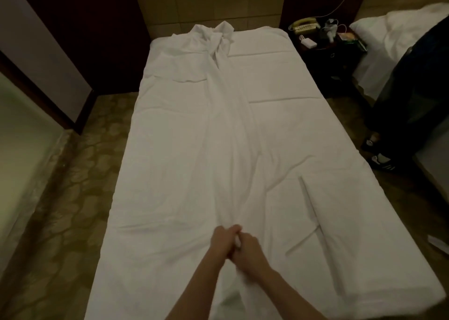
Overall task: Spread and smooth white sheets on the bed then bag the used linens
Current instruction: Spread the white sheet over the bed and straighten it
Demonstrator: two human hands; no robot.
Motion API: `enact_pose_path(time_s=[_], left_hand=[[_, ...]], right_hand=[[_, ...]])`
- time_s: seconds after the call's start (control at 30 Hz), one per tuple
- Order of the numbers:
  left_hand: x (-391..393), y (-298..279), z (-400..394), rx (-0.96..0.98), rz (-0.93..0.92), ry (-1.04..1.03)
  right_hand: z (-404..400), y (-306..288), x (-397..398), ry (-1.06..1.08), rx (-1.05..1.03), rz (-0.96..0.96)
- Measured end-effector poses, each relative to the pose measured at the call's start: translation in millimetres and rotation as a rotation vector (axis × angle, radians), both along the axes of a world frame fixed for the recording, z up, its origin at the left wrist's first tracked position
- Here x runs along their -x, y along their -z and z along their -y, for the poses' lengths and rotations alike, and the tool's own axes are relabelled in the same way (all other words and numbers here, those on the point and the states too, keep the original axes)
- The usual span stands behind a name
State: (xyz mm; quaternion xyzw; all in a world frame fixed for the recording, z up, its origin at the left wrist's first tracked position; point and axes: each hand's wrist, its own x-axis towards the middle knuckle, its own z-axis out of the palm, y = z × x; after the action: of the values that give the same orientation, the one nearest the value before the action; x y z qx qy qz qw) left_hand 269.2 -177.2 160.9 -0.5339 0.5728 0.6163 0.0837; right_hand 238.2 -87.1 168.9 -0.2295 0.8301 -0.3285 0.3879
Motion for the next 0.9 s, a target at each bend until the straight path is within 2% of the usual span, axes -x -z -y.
enact_pose_path(time_s=[0.13, 0.23, 0.4, 0.5, 0.67, 0.9], left_hand=[[-38.6, 38.9, 50.9, 0.130, 0.040, -0.054], [-57.0, 9.3, 73.4, 0.184, 0.003, -0.055], [-54.0, -40.6, 90.2, 0.409, 0.020, 0.125], [-33.3, -73.2, 84.8, 0.521, 0.018, 0.226], [41.1, -111.0, 31.7, 0.529, -0.129, 0.372], [182.1, -101.3, -126.8, 0.371, -0.227, 0.638]], right_hand=[[26.0, -12.9, -24.7, -0.169, 0.006, -0.014], [42.4, -25.7, -40.4, -0.176, -0.014, -0.048], [59.8, -44.1, -48.0, -0.154, -0.055, -0.217], [55.4, -52.9, -35.2, -0.076, -0.043, -0.201], [12.5, -76.9, 20.5, 0.151, 0.130, -0.046], [-140.3, -71.0, 134.7, 0.561, 0.298, 0.153]])
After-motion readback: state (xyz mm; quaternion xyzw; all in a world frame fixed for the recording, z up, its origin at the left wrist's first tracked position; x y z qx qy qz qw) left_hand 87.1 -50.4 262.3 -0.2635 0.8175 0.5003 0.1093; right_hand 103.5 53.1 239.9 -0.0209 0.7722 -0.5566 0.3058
